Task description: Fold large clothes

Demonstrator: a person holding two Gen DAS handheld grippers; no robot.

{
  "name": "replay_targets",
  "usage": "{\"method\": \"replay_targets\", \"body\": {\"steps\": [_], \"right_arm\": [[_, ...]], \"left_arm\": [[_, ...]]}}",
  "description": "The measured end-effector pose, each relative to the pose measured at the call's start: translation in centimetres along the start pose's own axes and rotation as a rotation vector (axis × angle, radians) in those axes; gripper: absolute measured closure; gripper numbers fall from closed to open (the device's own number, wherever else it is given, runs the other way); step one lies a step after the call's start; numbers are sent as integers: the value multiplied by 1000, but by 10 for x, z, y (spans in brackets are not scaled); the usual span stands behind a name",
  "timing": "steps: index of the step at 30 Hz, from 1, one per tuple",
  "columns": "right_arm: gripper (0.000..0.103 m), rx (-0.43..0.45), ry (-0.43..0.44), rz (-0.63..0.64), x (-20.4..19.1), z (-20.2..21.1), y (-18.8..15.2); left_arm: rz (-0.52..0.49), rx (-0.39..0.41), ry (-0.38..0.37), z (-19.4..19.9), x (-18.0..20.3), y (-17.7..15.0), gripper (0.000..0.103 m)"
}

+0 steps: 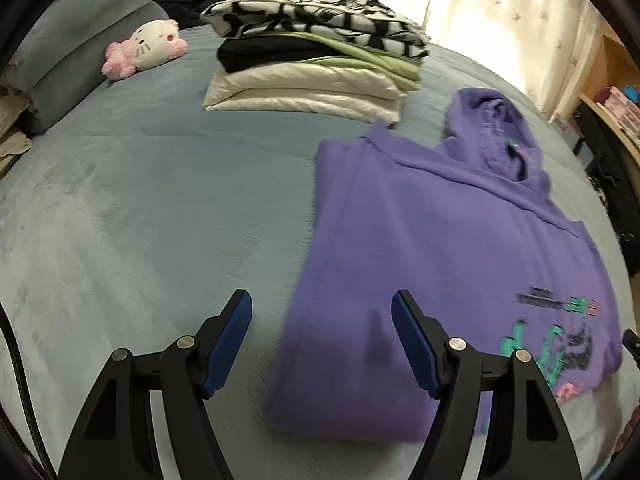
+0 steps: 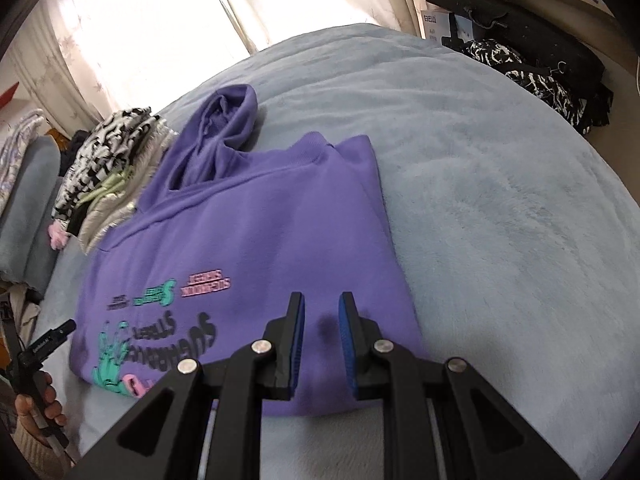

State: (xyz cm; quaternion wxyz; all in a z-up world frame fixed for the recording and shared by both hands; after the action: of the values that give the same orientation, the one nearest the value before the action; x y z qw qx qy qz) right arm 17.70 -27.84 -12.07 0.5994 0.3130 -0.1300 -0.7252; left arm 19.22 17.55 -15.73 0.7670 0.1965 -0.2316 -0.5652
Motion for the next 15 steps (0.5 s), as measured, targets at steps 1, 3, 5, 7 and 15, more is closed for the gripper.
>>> {"method": "replay_targets", "body": {"steps": [1, 3, 5, 7, 15], "right_arm": [[79, 1, 11, -4, -1, 4, -1], [69, 6, 25, -13, -2, 11, -2], [62, 17, 39, -17, -3, 19, -4], [59, 24, 48, -22, -3, 25, -6], [58, 6, 97, -73, 7, 37, -26]], "left_arm": [[-4, 0, -12, 5, 3, -1, 32], [-11, 0, -34, 13, 8, -4, 32], [-8, -3, -52, 19, 11, -8, 30], [8, -12, -76, 26, 11, -13, 27], [134, -67, -163, 32, -11, -43, 26]]}}
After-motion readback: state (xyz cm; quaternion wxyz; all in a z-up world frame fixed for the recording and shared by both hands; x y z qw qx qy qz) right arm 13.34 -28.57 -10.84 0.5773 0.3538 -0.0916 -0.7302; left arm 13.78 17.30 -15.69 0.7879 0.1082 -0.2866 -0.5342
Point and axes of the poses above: each gripper's, at about its wrist camera, not at the fingertips, and z roughly against the way its jaws point, x to its right, y to its top, the point moved 5 cm from there along -z, roughly the way its jaws point, and after that the axes turned 2 degrees about y, right-handed, at the moved point
